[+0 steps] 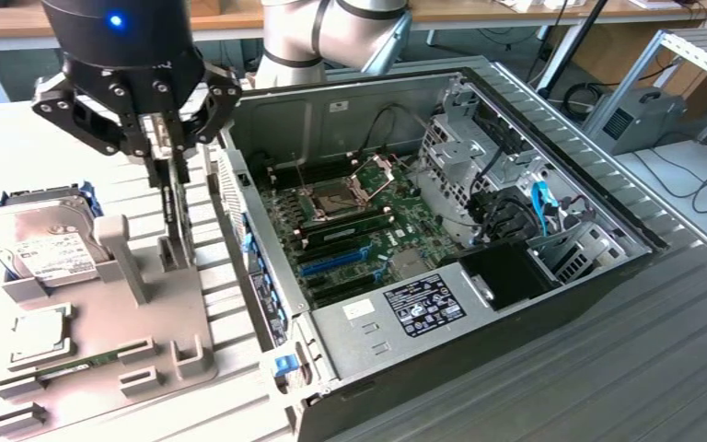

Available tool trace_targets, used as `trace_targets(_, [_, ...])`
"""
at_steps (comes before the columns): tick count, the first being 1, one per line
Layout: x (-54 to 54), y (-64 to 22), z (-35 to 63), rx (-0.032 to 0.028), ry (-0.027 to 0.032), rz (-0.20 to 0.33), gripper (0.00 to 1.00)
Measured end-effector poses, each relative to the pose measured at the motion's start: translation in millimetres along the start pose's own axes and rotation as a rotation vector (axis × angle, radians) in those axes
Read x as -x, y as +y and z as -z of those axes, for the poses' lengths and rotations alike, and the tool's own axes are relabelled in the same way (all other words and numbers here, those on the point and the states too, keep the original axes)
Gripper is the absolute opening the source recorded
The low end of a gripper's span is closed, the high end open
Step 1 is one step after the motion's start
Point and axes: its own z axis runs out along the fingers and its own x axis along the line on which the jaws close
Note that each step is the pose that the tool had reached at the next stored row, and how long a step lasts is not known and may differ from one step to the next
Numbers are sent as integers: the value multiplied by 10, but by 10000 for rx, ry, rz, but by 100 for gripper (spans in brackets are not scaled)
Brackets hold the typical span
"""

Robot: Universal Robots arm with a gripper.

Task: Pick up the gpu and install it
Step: 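Pick up the gpu and move the gpu toward the slot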

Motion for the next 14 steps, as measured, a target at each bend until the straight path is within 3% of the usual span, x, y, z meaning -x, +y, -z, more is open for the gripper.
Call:
trace_targets(2, [89, 7, -2, 0, 2, 1, 26])
trace_targets(14, [364, 47, -11, -1, 14, 0, 26])
